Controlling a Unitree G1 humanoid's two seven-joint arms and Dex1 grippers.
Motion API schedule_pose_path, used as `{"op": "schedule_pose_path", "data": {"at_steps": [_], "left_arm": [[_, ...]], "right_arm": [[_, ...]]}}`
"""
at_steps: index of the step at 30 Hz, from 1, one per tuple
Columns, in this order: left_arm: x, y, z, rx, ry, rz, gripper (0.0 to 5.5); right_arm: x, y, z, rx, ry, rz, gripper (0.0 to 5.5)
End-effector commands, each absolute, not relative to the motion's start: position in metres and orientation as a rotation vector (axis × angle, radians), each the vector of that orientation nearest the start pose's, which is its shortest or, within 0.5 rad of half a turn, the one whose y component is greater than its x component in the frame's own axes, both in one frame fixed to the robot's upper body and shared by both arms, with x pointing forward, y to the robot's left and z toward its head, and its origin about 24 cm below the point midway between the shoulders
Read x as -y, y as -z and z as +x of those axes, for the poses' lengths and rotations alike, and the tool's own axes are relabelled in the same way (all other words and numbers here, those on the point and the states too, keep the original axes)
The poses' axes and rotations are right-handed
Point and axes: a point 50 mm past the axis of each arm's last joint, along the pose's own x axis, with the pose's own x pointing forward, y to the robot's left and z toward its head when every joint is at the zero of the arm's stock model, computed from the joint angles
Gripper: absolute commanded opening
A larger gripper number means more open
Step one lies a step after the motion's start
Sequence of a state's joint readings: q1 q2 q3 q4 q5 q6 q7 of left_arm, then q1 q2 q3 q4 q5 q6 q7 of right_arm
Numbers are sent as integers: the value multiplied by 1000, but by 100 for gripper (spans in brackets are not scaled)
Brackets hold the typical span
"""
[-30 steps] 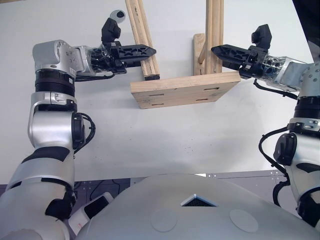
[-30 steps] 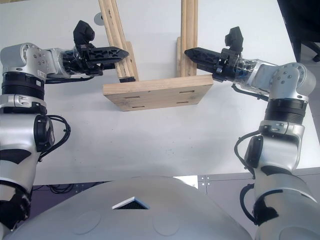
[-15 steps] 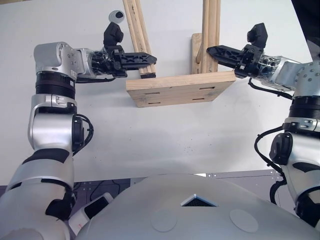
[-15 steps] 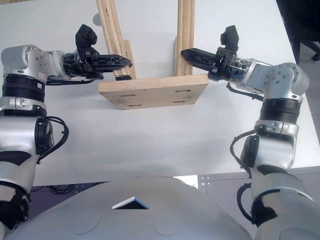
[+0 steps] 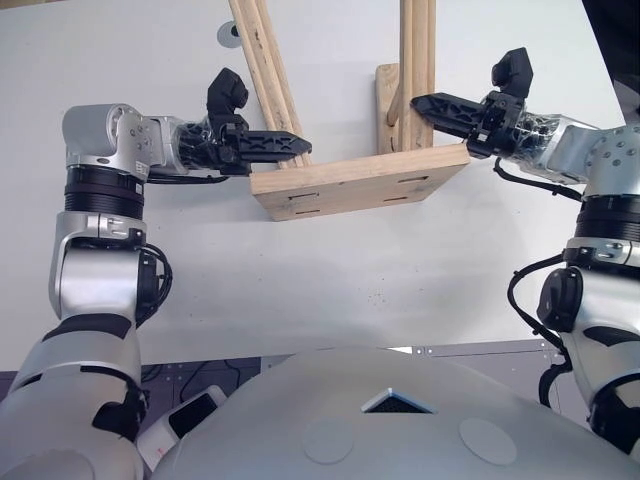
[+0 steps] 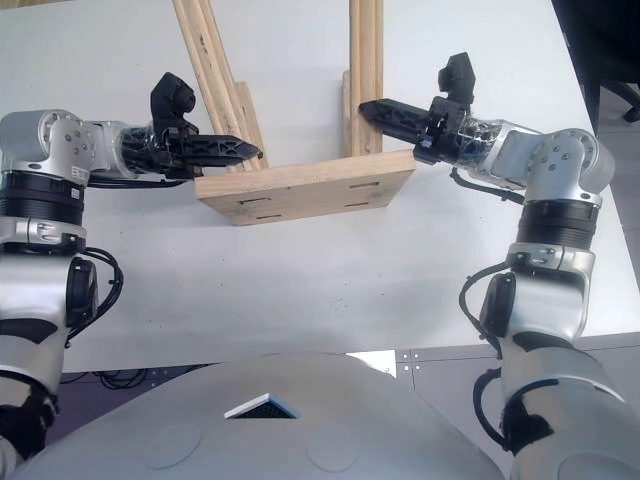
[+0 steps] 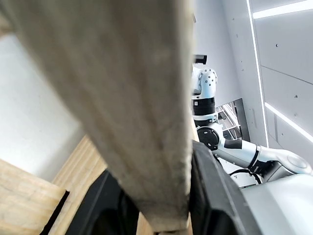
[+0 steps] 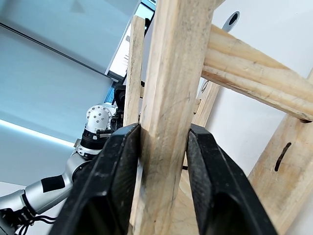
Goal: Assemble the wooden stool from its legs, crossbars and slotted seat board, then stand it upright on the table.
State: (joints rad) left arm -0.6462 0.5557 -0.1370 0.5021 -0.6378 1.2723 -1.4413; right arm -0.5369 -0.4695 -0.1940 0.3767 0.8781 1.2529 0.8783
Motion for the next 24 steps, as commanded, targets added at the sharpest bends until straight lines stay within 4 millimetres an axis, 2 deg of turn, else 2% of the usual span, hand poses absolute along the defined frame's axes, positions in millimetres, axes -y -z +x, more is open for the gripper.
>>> {"op": "schedule_pose_path", "data": {"at_steps": [1,3,4,13,21,23,24], "left_arm": [[-188,-85,282,-976,1279,-813,108],[-187,-88,283,-961,1289,-810,108],[-187,-91,285,-939,1299,-808,144],[-200,-116,302,-830,1292,-855,268],[-230,-105,292,-850,1215,-846,402],[-246,-102,287,-841,1161,-809,439],[-255,-98,285,-830,1136,-733,454]], "right_arm": [[201,-83,294,-698,-864,839,134],[200,-85,293,-690,-878,836,133],[200,-87,291,-688,-895,834,169],[214,-99,287,-654,-896,847,311],[241,-104,281,-607,-812,856,461],[252,-100,272,-604,-783,822,501],[260,-94,262,-621,-762,738,517]]}}
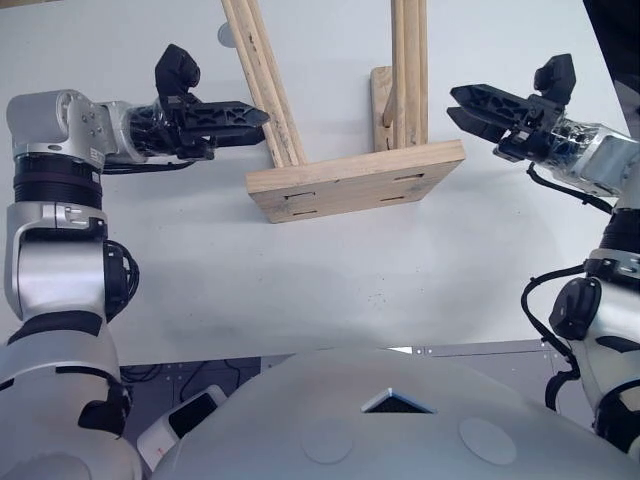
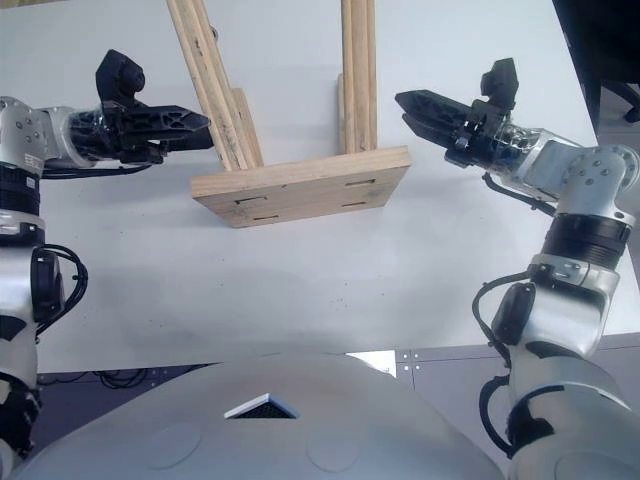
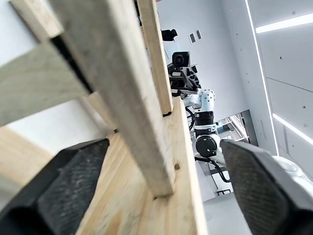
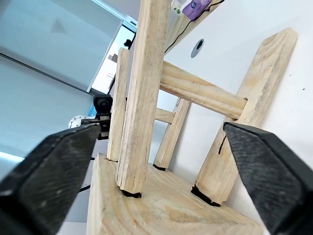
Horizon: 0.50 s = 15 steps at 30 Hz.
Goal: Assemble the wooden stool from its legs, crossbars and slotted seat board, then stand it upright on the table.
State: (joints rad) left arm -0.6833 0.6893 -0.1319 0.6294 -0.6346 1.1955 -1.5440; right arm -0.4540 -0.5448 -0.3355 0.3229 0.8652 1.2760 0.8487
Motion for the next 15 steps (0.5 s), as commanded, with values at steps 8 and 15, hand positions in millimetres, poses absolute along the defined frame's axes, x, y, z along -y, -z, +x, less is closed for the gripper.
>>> {"op": "schedule_pose_path", "data": {"at_steps": [8,15], "left_arm": [[-266,-47,233,-531,1372,298,519],[-250,-41,237,-389,1351,272,519]], "right_arm": [[259,-48,197,-641,-1029,-72,540],[239,-48,222,-447,-1076,-298,540]]}}
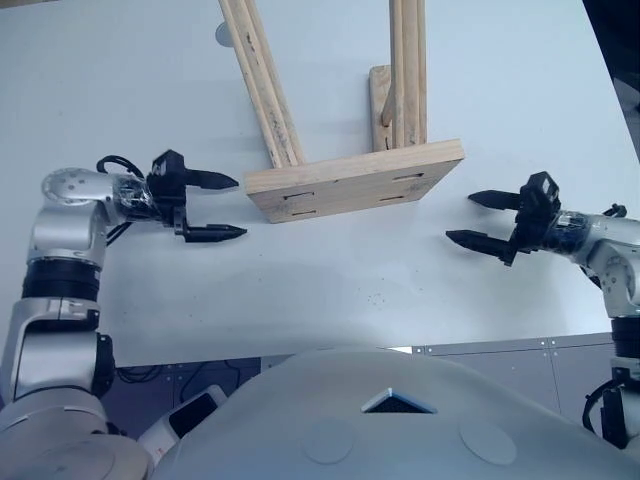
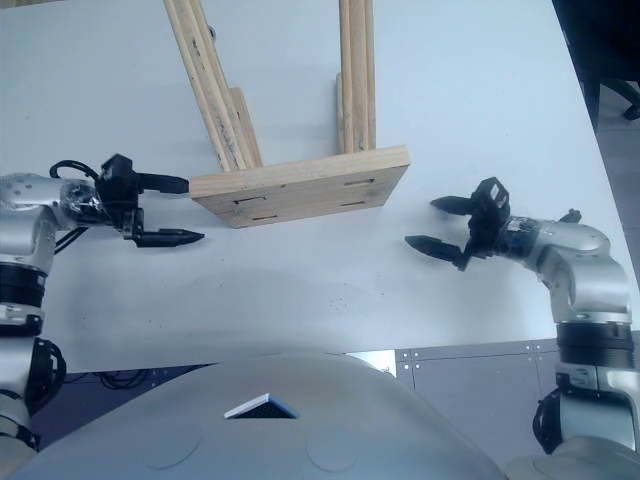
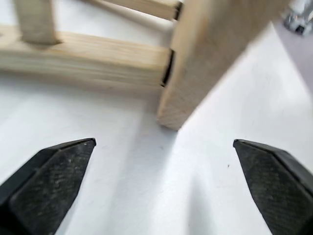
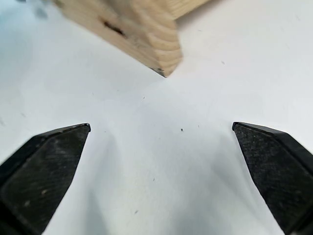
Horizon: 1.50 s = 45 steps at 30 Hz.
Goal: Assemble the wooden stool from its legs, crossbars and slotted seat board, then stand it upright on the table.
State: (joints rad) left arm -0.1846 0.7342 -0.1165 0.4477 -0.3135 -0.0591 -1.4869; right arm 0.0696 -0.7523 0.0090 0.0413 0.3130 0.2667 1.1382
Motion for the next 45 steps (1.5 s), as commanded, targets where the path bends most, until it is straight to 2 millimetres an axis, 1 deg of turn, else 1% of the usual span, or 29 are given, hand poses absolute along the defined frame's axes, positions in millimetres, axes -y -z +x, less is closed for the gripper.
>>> {"op": "schedule_pose_path", "data": {"at_steps": [1,4,8,11,15,16,19,22,26,30,33,34,35,37,39,40,42,44,45], "left_arm": [[-246,-43,241,-364,1341,262,519],[-237,-48,247,-313,1333,245,519],[-228,-54,250,-283,1352,228,519],[-222,-53,253,-280,1369,233,479],[-221,-53,255,-276,1371,237,425],[-220,-53,256,-276,1372,238,404],[-219,-54,257,-272,1381,244,367],[-218,-51,256,-292,1391,266,327],[-218,-50,256,-298,1394,266,281],[-217,-51,257,-301,1406,259,222],[-215,-52,255,-319,1429,227,187],[-214,-55,253,-335,1434,177,168],[-209,-64,252,-345,1441,89,158],[-195,-99,253,-348,1436,-186,149],[-186,-128,254,-373,1442,-371,149],[-185,-139,256,-396,1441,-435,149],[-187,-152,260,-515,1429,-590,149],[-189,-161,263,-630,1411,-687,149],[-190,-168,271,-671,1381,-755,149]], "right_arm": [[238,-50,227,-427,-1074,-294,540],[235,-54,234,-398,-1086,-298,540],[228,-58,242,-371,-1109,-298,540],[220,-60,248,-364,-1141,-296,493],[211,-62,255,-354,-1180,-297,432],[208,-62,256,-355,-1188,-297,409],[203,-62,257,-364,-1218,-289,367],[202,-61,255,-388,-1243,-250,323],[200,-59,255,-397,-1249,-252,267],[198,-57,255,-397,-1245,-248,201],[199,-55,254,-405,-1233,-220,172],[199,-56,254,-411,-1220,-182,169],[200,-64,254,-405,-1179,-71,169],[203,-95,254,-387,-1104,226,169],[205,-122,251,-382,-1099,398,169],[207,-135,252,-369,-1100,475,169],[211,-155,254,-379,-1103,580,170],[216,-166,259,-412,-1089,650,170],[218,-173,265,-414,-1080,703,170]]}}
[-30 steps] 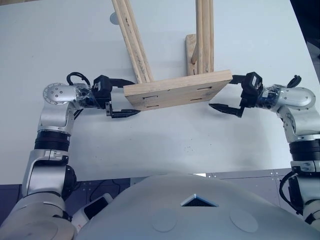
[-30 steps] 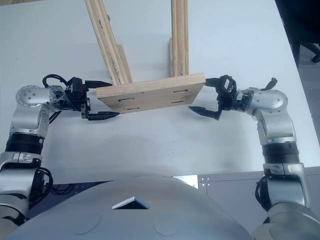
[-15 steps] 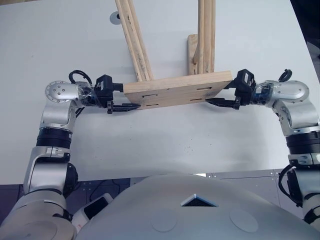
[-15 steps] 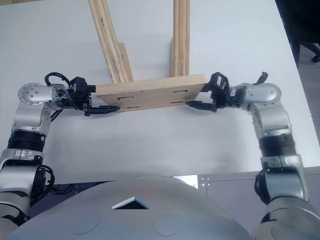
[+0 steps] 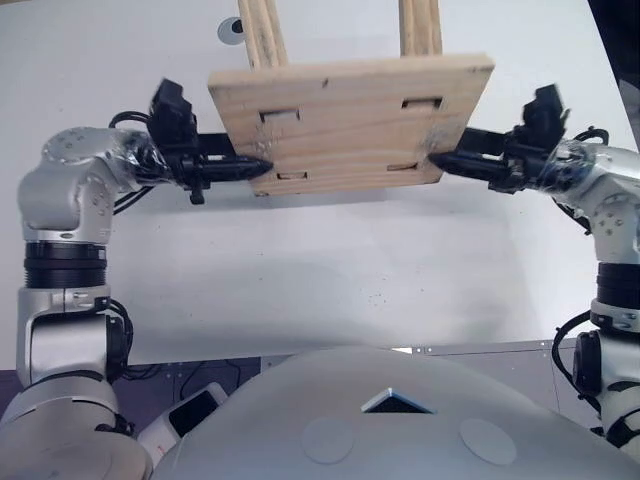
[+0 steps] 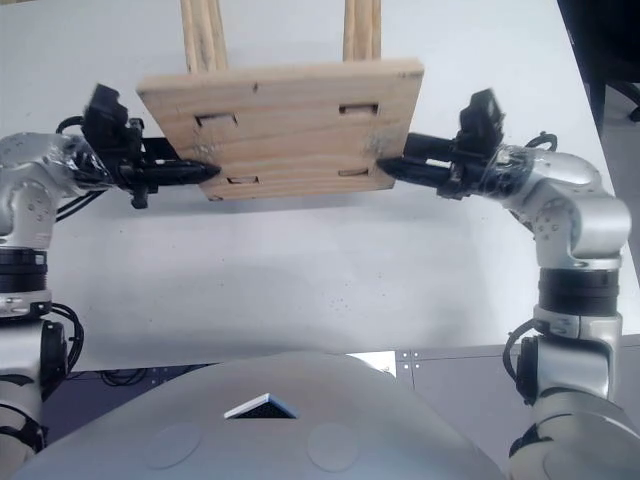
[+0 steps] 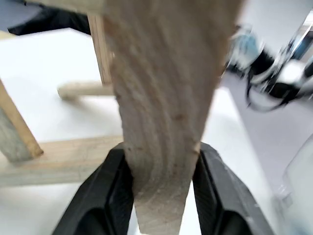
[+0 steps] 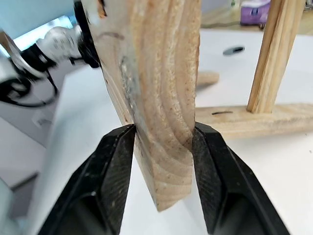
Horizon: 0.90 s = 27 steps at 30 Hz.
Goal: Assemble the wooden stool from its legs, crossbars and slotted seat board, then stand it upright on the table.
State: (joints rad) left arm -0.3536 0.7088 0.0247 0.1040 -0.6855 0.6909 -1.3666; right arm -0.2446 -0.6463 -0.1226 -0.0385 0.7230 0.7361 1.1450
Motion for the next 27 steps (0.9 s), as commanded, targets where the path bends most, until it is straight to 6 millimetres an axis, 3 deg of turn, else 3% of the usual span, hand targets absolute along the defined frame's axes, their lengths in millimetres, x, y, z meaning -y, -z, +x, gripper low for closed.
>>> {"op": "schedule_pose_path", "data": {"at_steps": [1,5,7,9,12,14,19,23,24,27], "left_arm": [[-187,-175,281,-691,1339,-779,149],[-162,-184,342,-787,1012,-720,135],[-149,-184,370,-731,859,-802,132],[-138,-172,385,-689,735,-928,132],[-135,-154,390,-679,613,-1076,131],[-135,-146,393,-656,543,-1171,131],[-136,-143,399,-569,438,-1408,131],[-138,-139,400,-539,415,-1456,131],[-139,-139,400,-516,422,-1453,167],[-145,-149,404,-377,459,-1519,204]], "right_arm": [[219,-181,273,-404,-1058,744,170],[221,-209,334,-287,-818,991,170],[222,-212,358,-264,-648,1114,170],[222,-205,374,-296,-486,1198,168],[214,-189,396,-375,-253,1245,136],[209,-188,406,-362,-149,1277,97],[187,-219,421,-279,-178,1303,22],[199,-224,421,-238,-159,1285,77],[204,-223,420,-228,-152,1287,92],[216,-220,417,-201,-155,1297,136]]}}
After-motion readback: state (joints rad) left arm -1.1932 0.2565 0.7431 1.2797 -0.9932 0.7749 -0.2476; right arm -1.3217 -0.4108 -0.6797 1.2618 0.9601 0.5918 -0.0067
